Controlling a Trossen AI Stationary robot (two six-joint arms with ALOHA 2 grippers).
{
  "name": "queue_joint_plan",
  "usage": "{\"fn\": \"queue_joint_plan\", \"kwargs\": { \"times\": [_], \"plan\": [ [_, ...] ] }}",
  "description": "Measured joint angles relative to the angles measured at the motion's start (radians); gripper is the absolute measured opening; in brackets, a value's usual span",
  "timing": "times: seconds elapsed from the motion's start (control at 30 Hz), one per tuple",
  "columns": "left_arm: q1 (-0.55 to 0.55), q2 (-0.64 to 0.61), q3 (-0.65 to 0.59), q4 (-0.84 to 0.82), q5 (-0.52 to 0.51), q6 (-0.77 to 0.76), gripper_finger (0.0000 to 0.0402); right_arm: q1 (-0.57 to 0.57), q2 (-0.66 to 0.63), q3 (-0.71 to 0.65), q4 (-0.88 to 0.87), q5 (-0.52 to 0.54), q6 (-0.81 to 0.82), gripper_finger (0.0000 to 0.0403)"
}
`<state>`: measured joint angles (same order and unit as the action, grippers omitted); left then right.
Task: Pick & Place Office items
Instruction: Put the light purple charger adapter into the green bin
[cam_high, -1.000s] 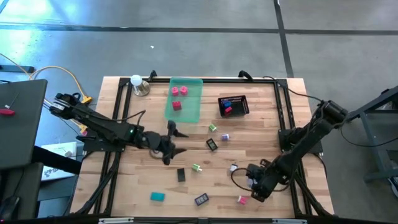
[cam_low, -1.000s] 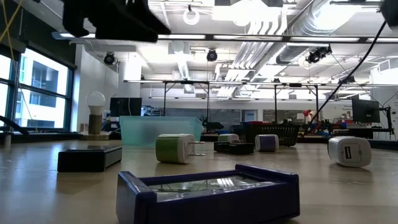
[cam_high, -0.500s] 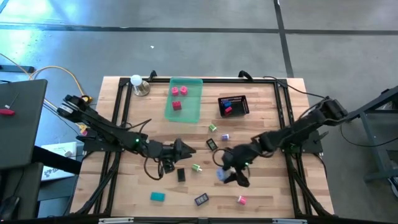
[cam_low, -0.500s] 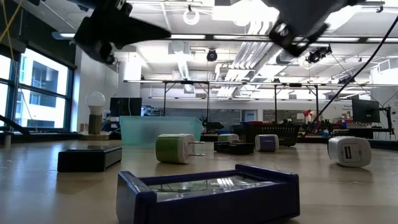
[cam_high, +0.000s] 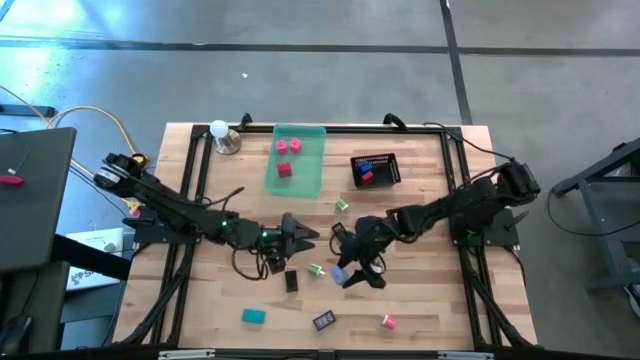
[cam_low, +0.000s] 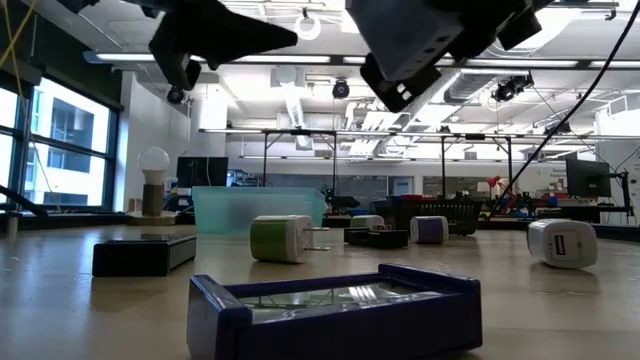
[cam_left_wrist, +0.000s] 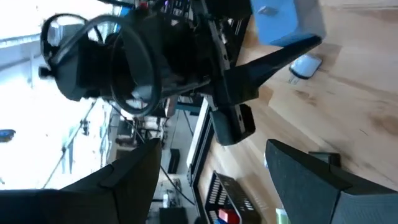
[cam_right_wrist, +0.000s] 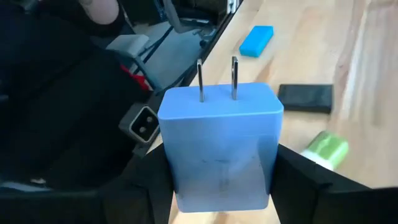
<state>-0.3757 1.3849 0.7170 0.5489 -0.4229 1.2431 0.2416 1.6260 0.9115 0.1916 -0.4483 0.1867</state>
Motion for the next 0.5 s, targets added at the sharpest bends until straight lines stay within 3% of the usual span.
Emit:
{"fn": "queue_joint_plan", "kwargs": {
  "times": [0.2,0.5],
  "plan": [
    [0.024,0.000,0.000,0.096,0.003,-0.223,0.0280,-0.014,0.000,0.000,0.016,0.003,-0.050,0.0194],
    [0.050,0.000,0.000,0.113,0.001,-0.394,0.0280,-0.016,0.000,0.000,0.031,0.000,-0.087,0.0194]
  ]
}}
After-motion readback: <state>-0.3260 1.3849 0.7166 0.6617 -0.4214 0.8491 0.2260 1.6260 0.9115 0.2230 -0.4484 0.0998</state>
